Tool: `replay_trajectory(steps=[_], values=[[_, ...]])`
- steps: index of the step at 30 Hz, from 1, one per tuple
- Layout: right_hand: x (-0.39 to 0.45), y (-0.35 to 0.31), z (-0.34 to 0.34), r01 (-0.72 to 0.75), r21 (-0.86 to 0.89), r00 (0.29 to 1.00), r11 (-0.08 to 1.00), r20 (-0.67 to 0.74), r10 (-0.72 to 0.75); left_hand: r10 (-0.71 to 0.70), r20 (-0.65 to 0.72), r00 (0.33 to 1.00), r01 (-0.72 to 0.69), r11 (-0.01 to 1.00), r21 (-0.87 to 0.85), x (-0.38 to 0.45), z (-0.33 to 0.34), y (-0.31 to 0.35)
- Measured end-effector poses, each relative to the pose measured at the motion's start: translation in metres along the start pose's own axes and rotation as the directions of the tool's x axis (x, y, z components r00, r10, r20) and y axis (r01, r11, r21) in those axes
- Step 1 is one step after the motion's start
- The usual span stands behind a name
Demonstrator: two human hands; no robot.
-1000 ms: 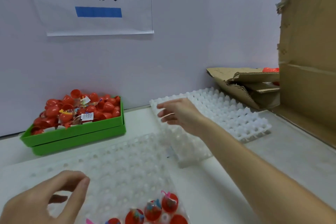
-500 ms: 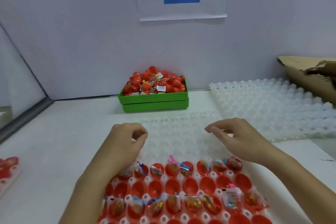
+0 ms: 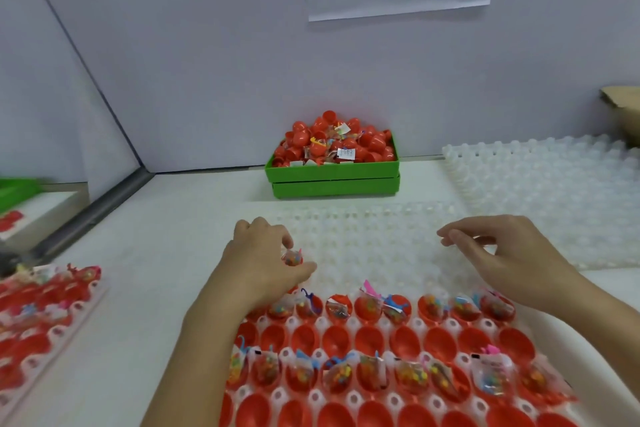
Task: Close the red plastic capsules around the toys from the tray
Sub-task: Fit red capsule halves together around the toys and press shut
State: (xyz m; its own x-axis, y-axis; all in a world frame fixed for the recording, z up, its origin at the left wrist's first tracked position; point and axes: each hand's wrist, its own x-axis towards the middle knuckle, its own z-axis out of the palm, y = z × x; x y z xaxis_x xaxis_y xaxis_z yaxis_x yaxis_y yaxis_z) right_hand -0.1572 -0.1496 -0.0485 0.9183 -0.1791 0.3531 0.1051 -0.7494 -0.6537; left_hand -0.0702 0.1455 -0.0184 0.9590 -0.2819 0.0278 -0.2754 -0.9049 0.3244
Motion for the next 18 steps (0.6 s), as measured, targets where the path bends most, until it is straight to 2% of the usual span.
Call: replay_trajectory(steps=[2, 8, 14, 18], values=[[0.0, -0.001, 0.0, 0.003, -0.003, 1.0, 1.0, -0.003, -0.003, -0.018, -0.025, 1.0, 0.019, 0.998, 0.057, 0.001, 0.003, 0.004], [-0.001, -0.003, 0.0, -0.002, -0.003, 1.0, 1.0, -0.006, 0.002, -0.003, -0.103, 0.995, 0.012, 0.996, 0.088, -0.002, 0.007, 0.015], [-0.002, -0.006, -0.001, -0.011, -0.013, 1.0, 1.0, 0.005, 0.011, 0.01, -0.157, 0.988, -0.005, 1.0, 0.029, -0.002, 0.008, 0.019], [-0.002, -0.008, -0.001, -0.009, -0.02, 1.0, 1.0, -0.003, 0.009, 0.087, -0.241, 0.967, -0.097, 0.995, -0.032, -0.004, 0.005, 0.022]])
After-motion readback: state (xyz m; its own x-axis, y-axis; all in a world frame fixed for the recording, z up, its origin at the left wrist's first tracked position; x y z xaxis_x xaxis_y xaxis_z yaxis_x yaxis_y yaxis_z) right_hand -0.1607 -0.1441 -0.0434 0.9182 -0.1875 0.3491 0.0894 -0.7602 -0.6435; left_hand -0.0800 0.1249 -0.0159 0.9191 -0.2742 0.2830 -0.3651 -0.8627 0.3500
